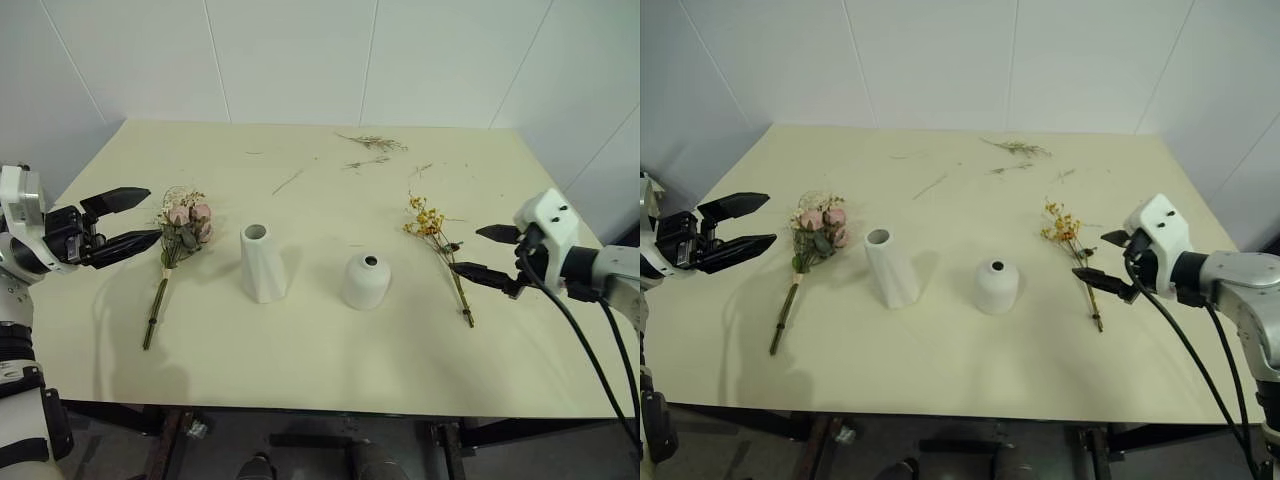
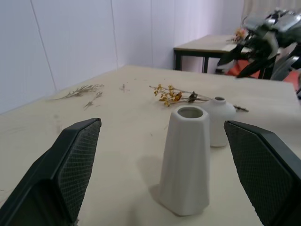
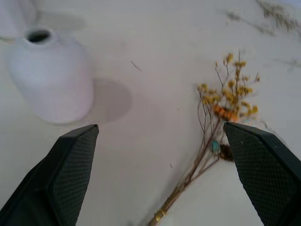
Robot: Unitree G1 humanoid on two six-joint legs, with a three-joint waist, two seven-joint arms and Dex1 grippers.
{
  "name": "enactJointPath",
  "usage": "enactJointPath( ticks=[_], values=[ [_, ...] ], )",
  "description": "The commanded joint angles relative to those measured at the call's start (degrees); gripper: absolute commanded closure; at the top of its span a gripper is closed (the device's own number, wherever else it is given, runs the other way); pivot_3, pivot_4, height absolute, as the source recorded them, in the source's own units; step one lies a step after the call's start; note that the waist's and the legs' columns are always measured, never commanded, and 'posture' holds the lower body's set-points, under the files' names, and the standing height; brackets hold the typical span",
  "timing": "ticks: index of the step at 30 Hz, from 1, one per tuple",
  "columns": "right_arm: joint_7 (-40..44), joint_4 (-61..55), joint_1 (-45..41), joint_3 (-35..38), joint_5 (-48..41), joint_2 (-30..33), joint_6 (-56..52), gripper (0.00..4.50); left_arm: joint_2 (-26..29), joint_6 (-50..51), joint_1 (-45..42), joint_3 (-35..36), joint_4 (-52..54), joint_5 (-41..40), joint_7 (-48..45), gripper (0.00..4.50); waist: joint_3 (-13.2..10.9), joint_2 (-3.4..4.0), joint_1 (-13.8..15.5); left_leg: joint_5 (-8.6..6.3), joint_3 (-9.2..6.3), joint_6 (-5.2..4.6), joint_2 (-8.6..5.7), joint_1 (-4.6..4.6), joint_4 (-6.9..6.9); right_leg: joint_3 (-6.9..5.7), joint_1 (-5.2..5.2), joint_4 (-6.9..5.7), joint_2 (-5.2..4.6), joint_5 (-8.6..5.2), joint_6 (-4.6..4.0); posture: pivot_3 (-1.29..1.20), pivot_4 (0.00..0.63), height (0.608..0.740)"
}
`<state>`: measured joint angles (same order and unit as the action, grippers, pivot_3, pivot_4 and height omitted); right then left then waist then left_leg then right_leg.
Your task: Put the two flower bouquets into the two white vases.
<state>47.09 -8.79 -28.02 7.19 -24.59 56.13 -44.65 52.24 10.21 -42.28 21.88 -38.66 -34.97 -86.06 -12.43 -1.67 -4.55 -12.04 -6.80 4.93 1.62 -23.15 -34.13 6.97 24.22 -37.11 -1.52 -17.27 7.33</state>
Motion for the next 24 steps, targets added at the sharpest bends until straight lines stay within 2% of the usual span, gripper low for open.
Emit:
enactJointPath(
  ticks=[1, 4, 11, 18, 24],
  values=[
    [-5.4, 0.1, -4.5, -1.3, 1.6, -0.2, -9.5, 0.0, 2.1, 0.6, -1.8, 0.1, 0.3, -2.6, -6.4, 0.03, 0.0, 0.0, 0.0, 0.0, 0.0, 0.0, 0.0, -0.01, 0.01, 0.0, 0.03, -0.01, 0.0, -0.01, -0.01, 0.0, 0.15, 0.74],
    [-8.7, 1.7, -8.5, -3.2, 1.9, -1.5, -18.2, 0.0, 1.8, 1.7, -2.7, -0.8, 1.8, -3.6, -6.4, 0.03, 0.0, 0.0, 0.1, 0.0, -0.01, 0.0, 0.0, -0.02, 0.04, 0.0, 0.07, -0.02, 0.0, -0.02, -0.03, 0.0, 0.15, 0.74],
    [-13.8, 6.0, -15.7, -5.3, 3.0, -6.5, -26.9, 0.0, 1.9, 4.2, -2.6, -2.4, 4.0, -7.8, -6.4, 0.03, 0.0, 0.0, -0.1, 0.0, 0.0, 0.0, 0.0, -0.08, 0.08, 0.0, 0.13, -0.02, 0.0, -0.01, -0.03, 0.0, 0.15, 0.74],
    [-15.5, 13.1, -20.2, -10.8, 6.1, -10.7, -27.5, 0.0, 3.7, 6.6, -0.6, -3.9, 6.9, -10.4, -6.4, 0.03, 0.0, 0.01, -0.2, 0.0, 0.01, 0.0, 0.02, -0.1, 0.1, 0.0, 0.16, -0.01, 0.01, -0.01, -0.03, 0.0, 0.15, 0.74],
    [-17.7, 19.9, -22.4, -12.7, 9.5, -14.5, -24.9, 0.0, 6.1, 7.3, 2.0, -3.7, 8.6, -11.5, -6.4, 0.03, 0.0, 0.0, -0.3, 0.0, 0.02, 0.0, 0.02, -0.11, 0.14, 0.01, 0.2, -0.02, 0.01, -0.01, -0.03, 0.0, 0.15, 0.74]
  ],
)
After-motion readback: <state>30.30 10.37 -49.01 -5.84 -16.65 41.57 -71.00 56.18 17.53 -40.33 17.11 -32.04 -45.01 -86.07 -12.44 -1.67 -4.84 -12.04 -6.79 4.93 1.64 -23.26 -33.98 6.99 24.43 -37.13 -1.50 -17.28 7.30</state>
